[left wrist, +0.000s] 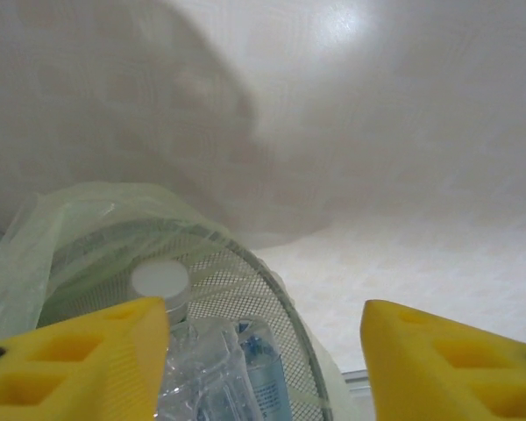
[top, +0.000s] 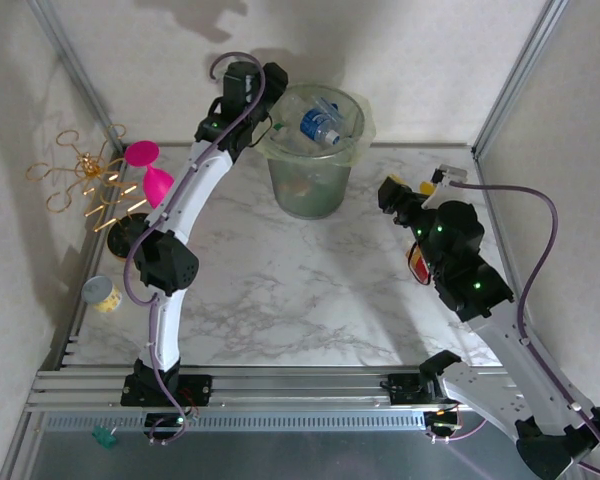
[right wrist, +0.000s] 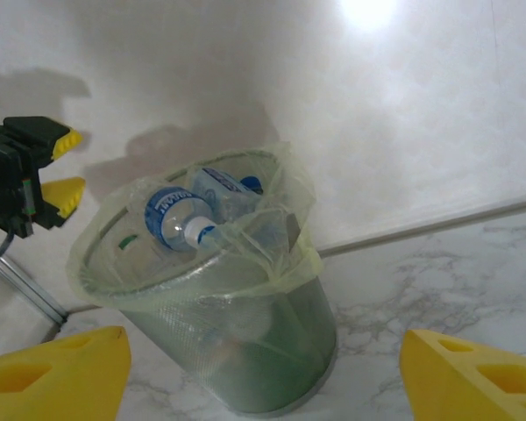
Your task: Put the plastic bottles in the bin
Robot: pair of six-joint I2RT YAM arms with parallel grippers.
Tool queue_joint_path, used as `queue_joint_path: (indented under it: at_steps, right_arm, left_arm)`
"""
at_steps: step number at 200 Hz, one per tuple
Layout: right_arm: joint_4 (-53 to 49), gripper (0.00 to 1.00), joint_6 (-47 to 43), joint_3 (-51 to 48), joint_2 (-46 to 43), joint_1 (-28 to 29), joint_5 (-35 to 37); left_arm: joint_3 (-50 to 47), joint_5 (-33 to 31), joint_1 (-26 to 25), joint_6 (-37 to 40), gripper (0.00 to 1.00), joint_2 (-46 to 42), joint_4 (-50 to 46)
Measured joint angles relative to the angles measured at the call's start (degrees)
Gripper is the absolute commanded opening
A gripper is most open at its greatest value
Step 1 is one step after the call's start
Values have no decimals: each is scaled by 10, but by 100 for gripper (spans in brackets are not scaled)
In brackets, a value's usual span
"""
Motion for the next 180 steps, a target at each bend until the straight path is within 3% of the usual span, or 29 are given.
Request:
queue_joint_path:
  at_steps: [59,87,130,180]
  right_arm:
    - [-73,82,42,22,81,-47,-2]
    - [-115,96,50,28,126,-82,-2]
    - [-162,98,47,31,241,-97,-12]
    - [-170,98,35,14,283,-164,-33]
  left_arm:
    - [-1,38,-34,48,53,-1,-18]
    - [-68,15,-53,74,55,-44,-24]
    - [-287,-39,-73,93,66,-268,-13]
    - [-543,-17,-78,126,74,-572,94]
